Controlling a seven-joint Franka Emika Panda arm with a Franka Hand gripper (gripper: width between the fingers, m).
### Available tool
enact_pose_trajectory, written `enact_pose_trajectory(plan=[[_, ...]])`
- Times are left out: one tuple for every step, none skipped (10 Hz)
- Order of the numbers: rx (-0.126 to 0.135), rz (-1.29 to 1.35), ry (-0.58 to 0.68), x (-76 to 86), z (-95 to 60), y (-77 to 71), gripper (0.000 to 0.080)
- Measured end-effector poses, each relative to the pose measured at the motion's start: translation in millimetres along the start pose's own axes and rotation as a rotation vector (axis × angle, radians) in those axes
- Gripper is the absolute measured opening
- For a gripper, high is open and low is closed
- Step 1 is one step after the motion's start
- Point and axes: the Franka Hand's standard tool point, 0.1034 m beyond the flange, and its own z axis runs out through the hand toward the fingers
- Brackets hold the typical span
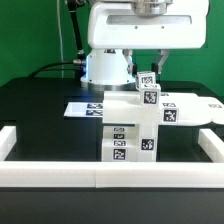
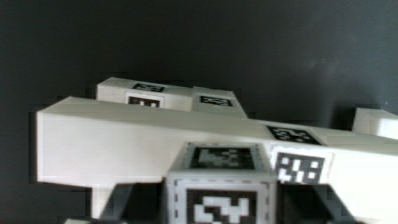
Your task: Assemble chair
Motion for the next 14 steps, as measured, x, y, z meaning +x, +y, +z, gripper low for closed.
enact_pose_trajectory(plan=[[0.0,0.0,0.0,0.0,0.0,0.0,0.0285],[0.0,0.003,0.0,0.0,0.0,0.0,0.0285],[0.0,0.018,0.0,0.0,0.0,-0.1,0.0285],[0.001,0.052,0.0,0.0,0.0,-0.4,0.0285],[0.001,0.107,0.0,0.0,0.0,-0.6,0.0285],[0.002,0.178,0.0,0.0,0.0,-1.0,0.0285],[0.002,0.256,0.0,0.0,0.0,-1.6,0.0285],[0.001,0.307,0.0,0.0,0.1,-2.1,0.0285],[0.003,0.363,0.0,0.0,0.1,-2.6,0.0285],[0.002,0.441,-0.001,0.0,0.2,-3.1,0.0285],[0.002,0.495,-0.001,0.0,0.2,-3.2,0.0285],[0.003,0.56,-0.001,0.1,0.2,-3.6,0.0285],[0.003,0.63,-0.001,0.1,0.2,-4.1,0.0285],[0.003,0.68,-0.001,0.2,0.1,-4.4,0.0285]])
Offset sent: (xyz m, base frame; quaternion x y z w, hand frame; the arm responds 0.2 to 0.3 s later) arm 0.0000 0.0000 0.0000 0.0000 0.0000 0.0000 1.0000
